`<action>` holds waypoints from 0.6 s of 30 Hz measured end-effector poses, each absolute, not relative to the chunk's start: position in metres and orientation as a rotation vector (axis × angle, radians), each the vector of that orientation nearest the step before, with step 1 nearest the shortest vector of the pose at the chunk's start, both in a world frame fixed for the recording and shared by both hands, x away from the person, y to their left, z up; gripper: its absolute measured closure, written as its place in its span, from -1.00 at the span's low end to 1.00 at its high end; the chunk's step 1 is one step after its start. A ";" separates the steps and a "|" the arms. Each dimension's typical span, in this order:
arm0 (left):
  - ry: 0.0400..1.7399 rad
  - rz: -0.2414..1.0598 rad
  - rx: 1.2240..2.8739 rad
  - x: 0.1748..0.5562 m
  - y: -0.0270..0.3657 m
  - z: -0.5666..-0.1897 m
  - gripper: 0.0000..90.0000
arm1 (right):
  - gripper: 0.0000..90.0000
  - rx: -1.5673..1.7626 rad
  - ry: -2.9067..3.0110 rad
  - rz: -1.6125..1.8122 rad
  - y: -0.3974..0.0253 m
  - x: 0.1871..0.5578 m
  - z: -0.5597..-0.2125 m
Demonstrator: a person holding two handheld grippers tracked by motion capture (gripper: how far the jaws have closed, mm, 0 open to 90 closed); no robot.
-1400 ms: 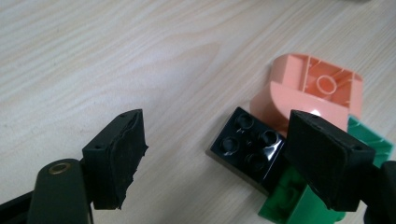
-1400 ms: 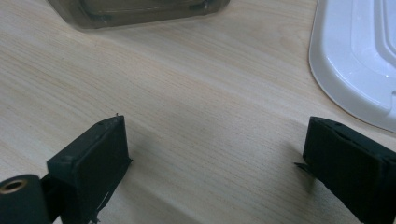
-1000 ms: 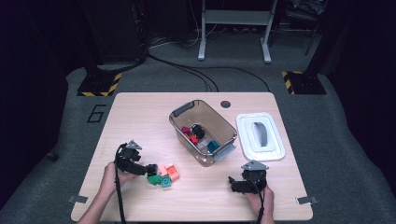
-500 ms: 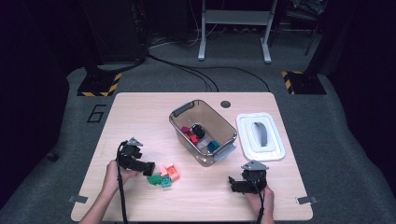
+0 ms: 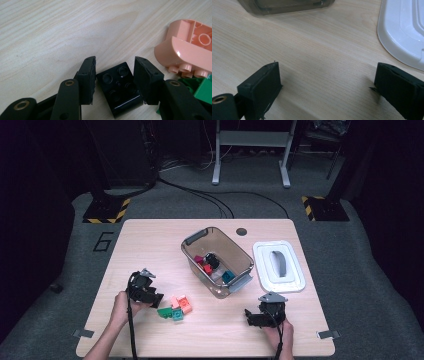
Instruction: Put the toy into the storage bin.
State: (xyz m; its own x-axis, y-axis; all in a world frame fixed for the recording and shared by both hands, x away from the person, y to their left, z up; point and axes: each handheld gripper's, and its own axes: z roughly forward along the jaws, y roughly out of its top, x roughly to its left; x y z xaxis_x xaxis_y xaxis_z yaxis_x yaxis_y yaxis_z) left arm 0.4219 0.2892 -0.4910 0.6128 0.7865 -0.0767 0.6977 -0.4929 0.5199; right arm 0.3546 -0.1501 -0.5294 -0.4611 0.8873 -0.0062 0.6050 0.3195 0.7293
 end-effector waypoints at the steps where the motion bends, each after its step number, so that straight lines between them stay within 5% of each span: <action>1: 1.169 0.231 2.331 0.422 0.290 -0.491 0.18 | -0.87 1.322 2.184 0.941 -0.150 0.355 -0.529; 6: 1.244 0.198 2.329 0.424 0.292 -0.494 -0.03 | -0.87 1.322 2.184 0.941 -0.150 0.355 -0.529; 12: 1.247 0.181 2.353 0.425 0.293 -0.494 0.26 | -0.87 1.322 2.184 0.941 -0.150 0.355 -0.529; 18: 1.252 0.179 2.350 0.426 0.293 -0.494 0.13 | -0.87 1.323 2.183 0.941 -0.150 0.355 -0.529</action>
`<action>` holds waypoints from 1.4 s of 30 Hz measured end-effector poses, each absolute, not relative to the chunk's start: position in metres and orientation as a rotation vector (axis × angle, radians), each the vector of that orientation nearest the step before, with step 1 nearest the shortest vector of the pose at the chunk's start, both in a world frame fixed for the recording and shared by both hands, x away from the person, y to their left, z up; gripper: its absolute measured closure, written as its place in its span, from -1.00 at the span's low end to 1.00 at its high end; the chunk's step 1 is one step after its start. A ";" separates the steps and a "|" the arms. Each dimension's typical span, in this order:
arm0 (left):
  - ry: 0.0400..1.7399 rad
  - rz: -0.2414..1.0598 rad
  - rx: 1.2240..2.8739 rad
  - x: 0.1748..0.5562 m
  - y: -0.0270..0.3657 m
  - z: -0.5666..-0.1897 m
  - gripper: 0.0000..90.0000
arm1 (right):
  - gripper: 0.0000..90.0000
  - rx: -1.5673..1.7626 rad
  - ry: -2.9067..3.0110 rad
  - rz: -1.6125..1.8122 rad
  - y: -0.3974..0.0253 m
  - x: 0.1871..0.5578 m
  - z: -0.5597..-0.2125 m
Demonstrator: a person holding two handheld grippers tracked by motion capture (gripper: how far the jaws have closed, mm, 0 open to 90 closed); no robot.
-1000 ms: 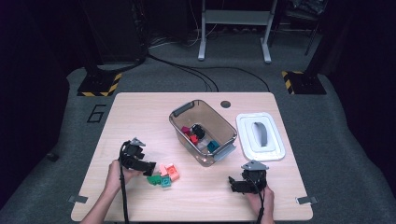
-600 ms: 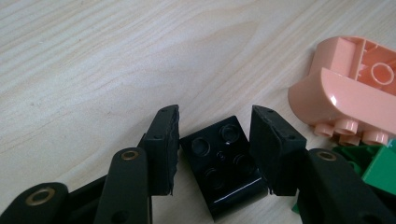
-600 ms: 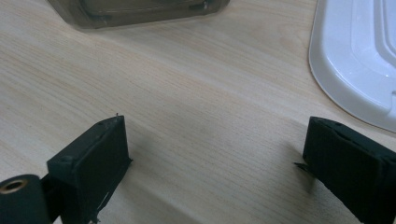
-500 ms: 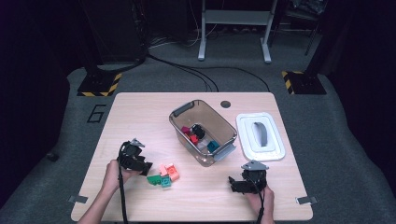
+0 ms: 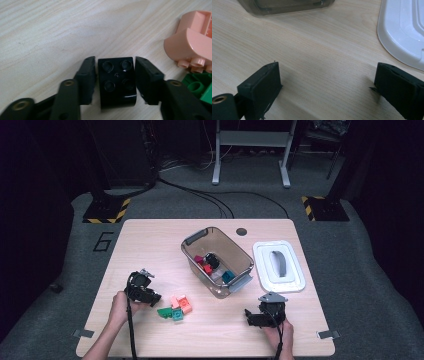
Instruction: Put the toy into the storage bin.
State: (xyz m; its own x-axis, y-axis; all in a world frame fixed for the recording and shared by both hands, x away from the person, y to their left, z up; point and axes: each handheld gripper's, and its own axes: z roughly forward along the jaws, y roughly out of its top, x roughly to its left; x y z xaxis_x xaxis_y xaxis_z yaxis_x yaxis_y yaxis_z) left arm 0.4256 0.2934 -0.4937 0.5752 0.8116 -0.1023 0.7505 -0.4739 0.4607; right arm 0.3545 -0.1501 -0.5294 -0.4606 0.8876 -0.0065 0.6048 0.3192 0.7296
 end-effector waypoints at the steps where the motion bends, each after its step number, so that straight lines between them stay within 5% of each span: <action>1: 1.236 0.187 2.359 0.427 0.293 -0.494 0.10 | -0.87 1.323 2.183 0.941 -0.150 0.355 -0.529; 9: 1.202 0.258 2.425 0.429 0.285 -0.493 0.31 | -0.87 1.323 2.182 0.941 -0.150 0.354 -0.529; 42: 1.047 0.354 2.225 0.444 0.278 -0.412 0.32 | -0.85 1.325 2.193 0.944 -0.151 0.354 -0.529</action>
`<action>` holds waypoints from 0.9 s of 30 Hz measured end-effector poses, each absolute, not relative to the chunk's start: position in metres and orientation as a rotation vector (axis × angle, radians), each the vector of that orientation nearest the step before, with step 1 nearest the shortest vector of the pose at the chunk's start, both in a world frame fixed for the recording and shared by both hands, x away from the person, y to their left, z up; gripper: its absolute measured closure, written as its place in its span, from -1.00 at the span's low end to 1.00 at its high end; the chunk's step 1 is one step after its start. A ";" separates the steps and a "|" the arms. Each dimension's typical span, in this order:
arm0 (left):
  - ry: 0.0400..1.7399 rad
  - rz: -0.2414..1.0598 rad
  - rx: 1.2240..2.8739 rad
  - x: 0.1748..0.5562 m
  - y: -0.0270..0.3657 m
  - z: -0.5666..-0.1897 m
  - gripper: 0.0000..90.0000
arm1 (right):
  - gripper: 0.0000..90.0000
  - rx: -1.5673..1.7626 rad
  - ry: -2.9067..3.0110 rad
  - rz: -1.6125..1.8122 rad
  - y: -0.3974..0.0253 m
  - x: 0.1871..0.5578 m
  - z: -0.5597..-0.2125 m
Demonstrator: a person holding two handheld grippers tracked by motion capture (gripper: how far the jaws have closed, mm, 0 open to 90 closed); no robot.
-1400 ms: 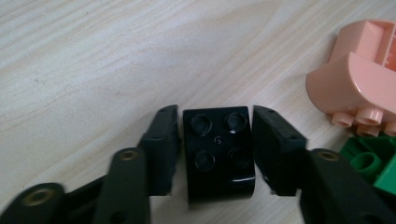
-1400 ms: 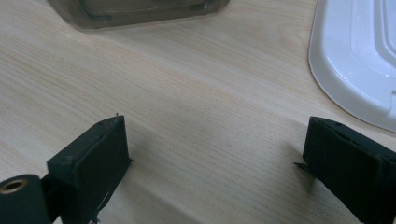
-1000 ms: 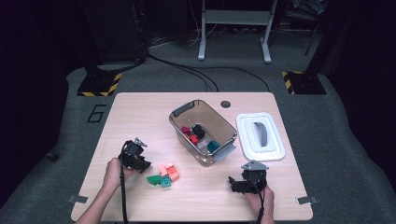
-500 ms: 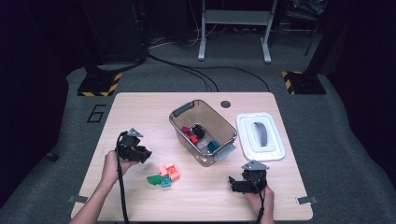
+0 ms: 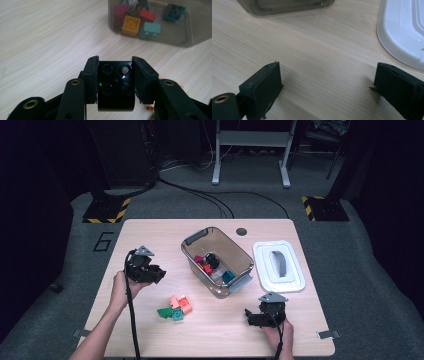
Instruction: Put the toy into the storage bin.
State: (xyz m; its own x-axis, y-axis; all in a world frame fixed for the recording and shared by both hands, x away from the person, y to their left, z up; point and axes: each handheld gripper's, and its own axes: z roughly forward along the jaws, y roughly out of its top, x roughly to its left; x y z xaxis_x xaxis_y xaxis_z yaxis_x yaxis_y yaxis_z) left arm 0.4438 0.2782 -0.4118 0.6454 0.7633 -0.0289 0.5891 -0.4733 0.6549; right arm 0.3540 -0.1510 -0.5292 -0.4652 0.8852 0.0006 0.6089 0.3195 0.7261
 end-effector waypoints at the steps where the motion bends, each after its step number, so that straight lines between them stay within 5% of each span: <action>1: 1.043 0.353 2.221 0.445 0.277 -0.409 0.32 | -0.85 1.325 2.193 0.944 -0.151 0.354 -0.529; 27: 0.940 0.390 2.180 0.471 0.235 -0.355 0.32 | -0.85 1.326 2.192 0.944 -0.151 0.354 -0.529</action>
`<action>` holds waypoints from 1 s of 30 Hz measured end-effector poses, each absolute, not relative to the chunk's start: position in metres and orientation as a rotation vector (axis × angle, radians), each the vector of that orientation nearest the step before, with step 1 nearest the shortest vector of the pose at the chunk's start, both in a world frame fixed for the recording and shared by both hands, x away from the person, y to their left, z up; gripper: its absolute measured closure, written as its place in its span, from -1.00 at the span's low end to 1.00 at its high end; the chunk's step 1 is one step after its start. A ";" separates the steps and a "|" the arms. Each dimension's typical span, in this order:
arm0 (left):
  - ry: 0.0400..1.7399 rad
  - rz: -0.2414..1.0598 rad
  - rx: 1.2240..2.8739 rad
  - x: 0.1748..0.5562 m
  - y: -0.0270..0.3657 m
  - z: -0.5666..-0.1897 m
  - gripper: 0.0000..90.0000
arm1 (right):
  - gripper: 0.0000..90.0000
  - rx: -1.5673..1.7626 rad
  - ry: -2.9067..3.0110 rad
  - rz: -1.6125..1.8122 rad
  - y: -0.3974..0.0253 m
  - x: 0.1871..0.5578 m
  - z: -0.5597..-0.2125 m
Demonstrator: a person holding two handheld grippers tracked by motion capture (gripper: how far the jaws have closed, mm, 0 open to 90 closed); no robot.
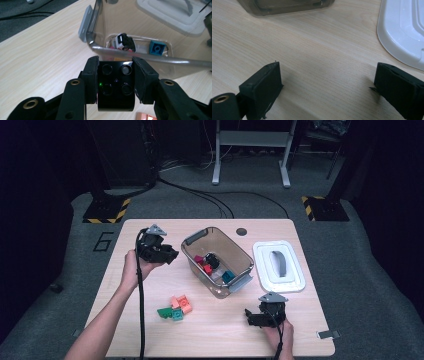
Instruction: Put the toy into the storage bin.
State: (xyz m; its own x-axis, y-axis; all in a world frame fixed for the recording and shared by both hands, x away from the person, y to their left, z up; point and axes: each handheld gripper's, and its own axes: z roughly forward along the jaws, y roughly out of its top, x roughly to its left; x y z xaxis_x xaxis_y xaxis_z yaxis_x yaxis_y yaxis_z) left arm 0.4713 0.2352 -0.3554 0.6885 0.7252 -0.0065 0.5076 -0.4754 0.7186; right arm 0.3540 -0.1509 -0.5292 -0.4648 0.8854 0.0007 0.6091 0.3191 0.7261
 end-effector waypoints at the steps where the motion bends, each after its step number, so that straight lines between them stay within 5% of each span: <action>1: 0.934 0.395 2.180 0.472 0.233 -0.353 0.32 | -0.85 1.325 2.192 0.944 -0.151 0.354 -0.529; 30: 0.814 0.318 2.144 0.486 0.147 -0.352 0.31 | -0.85 1.331 2.188 0.948 -0.151 0.354 -0.529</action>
State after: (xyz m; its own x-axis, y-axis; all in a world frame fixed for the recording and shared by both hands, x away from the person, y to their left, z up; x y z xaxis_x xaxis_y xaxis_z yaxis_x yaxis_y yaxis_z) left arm 0.4860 0.1471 -0.3523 0.7609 0.6473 -0.0451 0.4452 -0.4703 0.7619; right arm 0.3540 -0.1506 -0.5291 -0.4612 0.8873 0.0043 0.6102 0.3137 0.7275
